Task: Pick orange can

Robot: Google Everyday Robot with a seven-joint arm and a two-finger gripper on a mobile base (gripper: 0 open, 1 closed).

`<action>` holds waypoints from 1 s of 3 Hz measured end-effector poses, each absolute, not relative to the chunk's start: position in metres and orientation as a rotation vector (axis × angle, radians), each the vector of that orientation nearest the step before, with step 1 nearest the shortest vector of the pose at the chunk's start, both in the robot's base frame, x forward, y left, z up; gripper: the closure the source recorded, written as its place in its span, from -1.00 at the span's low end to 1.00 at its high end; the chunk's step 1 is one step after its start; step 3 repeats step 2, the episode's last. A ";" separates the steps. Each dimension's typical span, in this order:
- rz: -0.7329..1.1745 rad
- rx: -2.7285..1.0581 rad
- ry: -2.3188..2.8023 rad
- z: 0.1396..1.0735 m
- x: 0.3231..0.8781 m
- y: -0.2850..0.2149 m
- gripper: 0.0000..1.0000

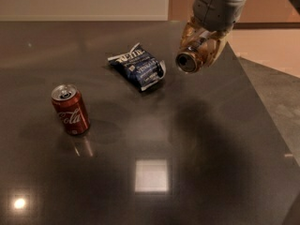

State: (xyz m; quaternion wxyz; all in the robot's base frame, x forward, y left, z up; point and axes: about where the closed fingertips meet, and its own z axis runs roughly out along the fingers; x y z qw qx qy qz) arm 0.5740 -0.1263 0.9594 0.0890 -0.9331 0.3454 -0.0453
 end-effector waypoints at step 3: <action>-0.205 -2.728 1.011 0.962 0.590 -0.118 1.00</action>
Offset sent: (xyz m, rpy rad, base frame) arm 0.0081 0.0034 0.0012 0.0126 -0.0307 -0.0022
